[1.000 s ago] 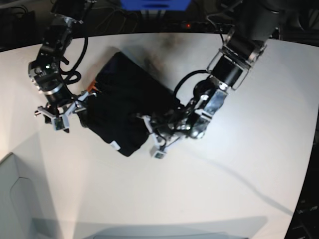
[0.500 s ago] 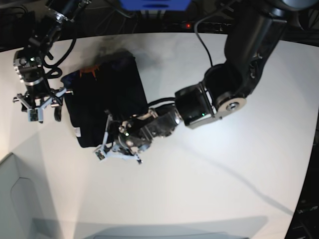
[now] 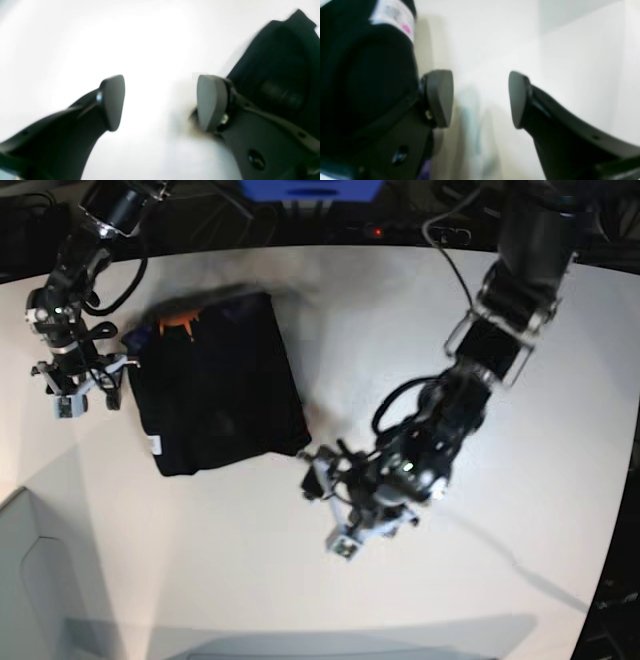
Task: Fold the T-shirt properly
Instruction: 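Push the folded shirt across the table with the left gripper, then straighten the folded shirt's collar edge with the right gripper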
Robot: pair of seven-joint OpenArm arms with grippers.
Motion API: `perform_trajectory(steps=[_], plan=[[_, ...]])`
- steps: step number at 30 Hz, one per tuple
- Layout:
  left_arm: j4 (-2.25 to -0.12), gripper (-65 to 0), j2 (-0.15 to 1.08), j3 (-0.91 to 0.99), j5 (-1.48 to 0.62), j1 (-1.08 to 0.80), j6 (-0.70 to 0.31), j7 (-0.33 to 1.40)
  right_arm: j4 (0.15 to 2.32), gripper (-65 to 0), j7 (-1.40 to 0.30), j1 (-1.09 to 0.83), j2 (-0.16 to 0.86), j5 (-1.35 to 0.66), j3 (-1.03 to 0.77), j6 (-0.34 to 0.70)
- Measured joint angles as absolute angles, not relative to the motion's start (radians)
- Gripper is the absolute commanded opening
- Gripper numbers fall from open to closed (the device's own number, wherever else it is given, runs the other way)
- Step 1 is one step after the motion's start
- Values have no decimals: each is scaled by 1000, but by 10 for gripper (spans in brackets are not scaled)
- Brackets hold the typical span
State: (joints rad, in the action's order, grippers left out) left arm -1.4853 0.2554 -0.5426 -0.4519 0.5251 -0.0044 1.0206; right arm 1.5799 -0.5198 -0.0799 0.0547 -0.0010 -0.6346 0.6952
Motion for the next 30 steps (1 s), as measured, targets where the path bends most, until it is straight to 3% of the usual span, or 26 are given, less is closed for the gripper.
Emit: perform_trajectory(steps=[4, 12, 24, 26, 30], plan=[[-1644, -219, 353, -300, -461, 261, -14, 1047, 1554, -293, -524, -95, 48, 2, -630, 695], [-1689, -219, 363, 117, -461, -43, -20, 1044, 1596, -293, -518, -173, -11, -5, -630, 695], [-1758, -219, 357, 213, -468, -155, -22, 1040, 1874, -298, -533, -231, -53, -9, -721, 694], [-1784, -219, 356, 213, -467, -172, -22, 1040, 1944, -346, -529, -251, -63, -58, -720, 694], [-1832, -219, 328, 213, -468, -194, -21, 1044, 2028, -573, -510, -371, -75, -178, -627, 692]])
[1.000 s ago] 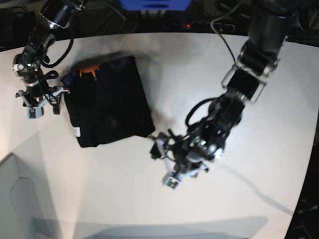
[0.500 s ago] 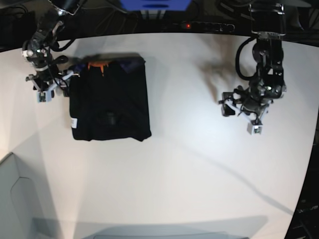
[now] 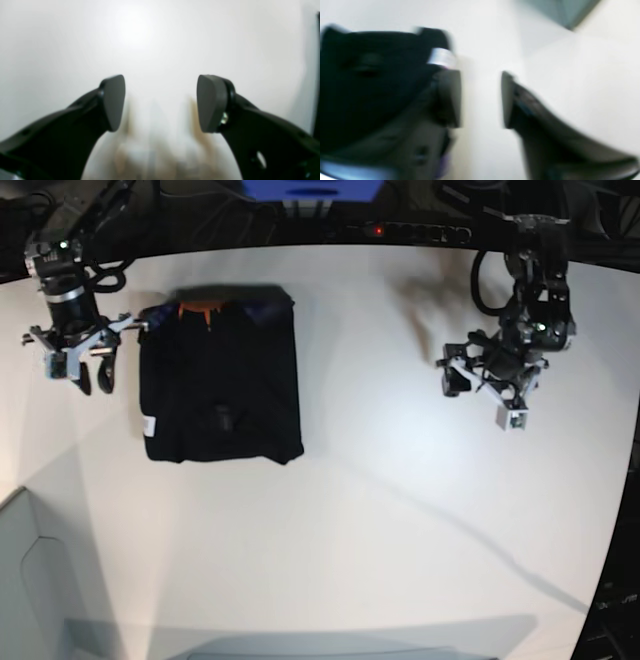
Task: Fold the T-shirt properly
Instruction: 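Straighten the folded shirt's collar edge with the right gripper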
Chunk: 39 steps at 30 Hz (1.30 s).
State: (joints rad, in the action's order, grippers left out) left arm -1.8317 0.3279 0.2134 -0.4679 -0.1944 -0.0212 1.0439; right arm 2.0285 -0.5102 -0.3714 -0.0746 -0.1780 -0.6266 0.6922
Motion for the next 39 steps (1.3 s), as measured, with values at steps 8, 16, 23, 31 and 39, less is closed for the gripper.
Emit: perform_trajectory(steps=[8, 16, 23, 31, 39], plan=[[-1835, -219, 326, 213, -465, -205, -22, 1047, 1971, -650, -519, -476, -78, -203, -499, 695], [-1839, -219, 332, 213, -463, -231, -22, 1051, 1827, -650, -506, -445, -38, -200, -532, 694], [-1839, -219, 333, 214, -460, -260, -22, 1044, 1734, -650, -396, -445, -33, -204, -532, 694], [-1839, -219, 333, 214, -459, -271, -22, 1040, 1914, -650, -398, -460, -67, -197, -534, 693], [-1839, -219, 335, 215, -456, -289, -22, 1042, 1977, -650, -397, -493, -119, -195, -265, 693]])
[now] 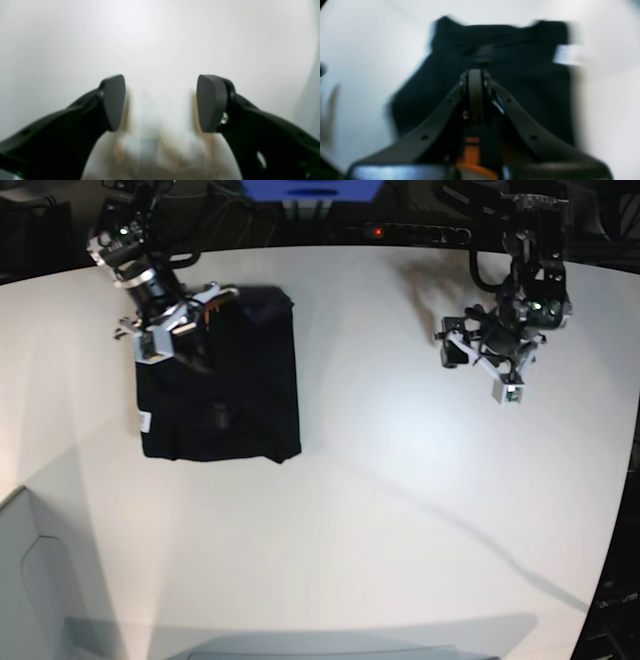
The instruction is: Fold the T-shirt properly
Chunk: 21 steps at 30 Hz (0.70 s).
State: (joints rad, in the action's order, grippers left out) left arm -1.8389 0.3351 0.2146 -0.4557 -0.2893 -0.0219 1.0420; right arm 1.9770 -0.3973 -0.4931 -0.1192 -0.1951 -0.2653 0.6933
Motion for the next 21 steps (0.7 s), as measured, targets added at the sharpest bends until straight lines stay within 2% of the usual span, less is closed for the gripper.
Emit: perform_trajectory(steps=[7, 14, 17, 21], plan=[[-1840, -219, 327, 299, -460, -323, -22, 1036, 1845, -650, -387, -455, -117, -113, -118, 693], [-1840, -219, 324, 367, -466, -358, -22, 1037, 1710, -650, -383, -424, -116, -105, -104, 693], [-1840, -219, 323, 387, -466, -371, -22, 1047, 1713, -650, -384, -429, -117, -104, -104, 694], [-1858, -220, 321, 437, -467, -386, -22, 1037, 1868, -650, -391, -453, -117, -106, -115, 693]])
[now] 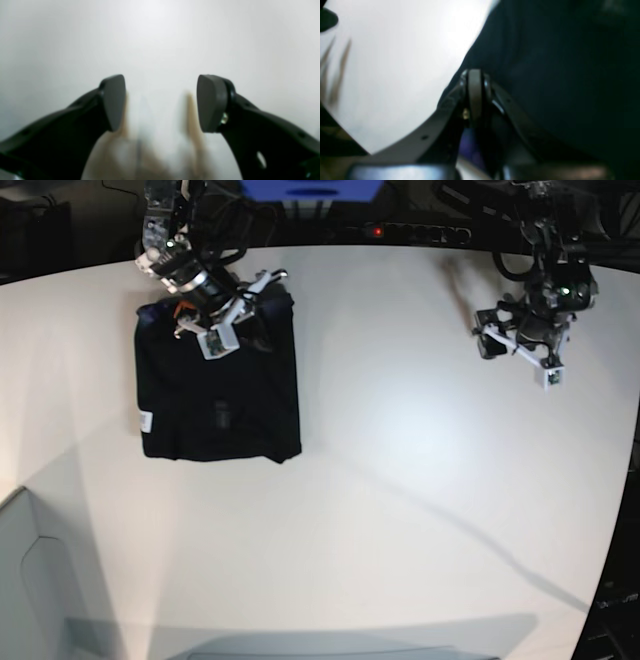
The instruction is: Fold the T-shirt properly
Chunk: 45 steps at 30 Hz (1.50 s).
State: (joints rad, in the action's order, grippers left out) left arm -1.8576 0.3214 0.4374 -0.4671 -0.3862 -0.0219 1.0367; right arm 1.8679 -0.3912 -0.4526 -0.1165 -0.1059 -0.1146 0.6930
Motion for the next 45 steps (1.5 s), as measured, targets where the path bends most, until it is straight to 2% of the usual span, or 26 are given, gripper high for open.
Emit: perform_trajectory(steps=[3, 5, 11, 14, 18, 23, 29, 36, 37, 40, 45], plan=[[-1908, -223, 320, 470, -468, -431, -22, 1044, 1975, -650, -377, -477, -120, -117, -175, 694], [-1934, -279, 318, 496, -467, -451, -22, 1044, 1994, -650, -394, -487, -119, -109, -221, 694], [-1966, -648, 235, 684, -473, -503, -22, 1040, 1999, -650, -394, -539, -114, -107, -430, 694], [-1966, -636, 201, 762, -459, -537, -22, 1056, 1999, -650, -399, -604, -101, -105, -509, 695], [-1966, -650, 205, 773, -474, -636, -23, 1032, 1999, -650, -450, -714, -94, -108, -600, 694], [-1966, -650, 200, 802, -464, -825, -23, 987, 1999, -650, -505, -846, -63, -113, -680, 696], [-1885, -650, 174, 624, -467, -984, -22, 780, 1884, -650, -532, -940, 20, -112, -588, 694], [-1472, -650, 174, 257, -379, -922, -14, 469, 1469, -650, -495, -788, 102, -108, -448, 691], [-1385, -650, 175, 199, -342, -894, -14, 364, 1401, -650, -426, -762, 102, -120, -431, 689], [-1140, -650, 150, 61, -302, -782, -11, 237, 1230, -650, -315, -720, 102, -115, -353, 686], [-802, -650, 113, 36, -298, -609, -22, 127, 993, -650, -165, -638, 115, -112, -205, 685]])
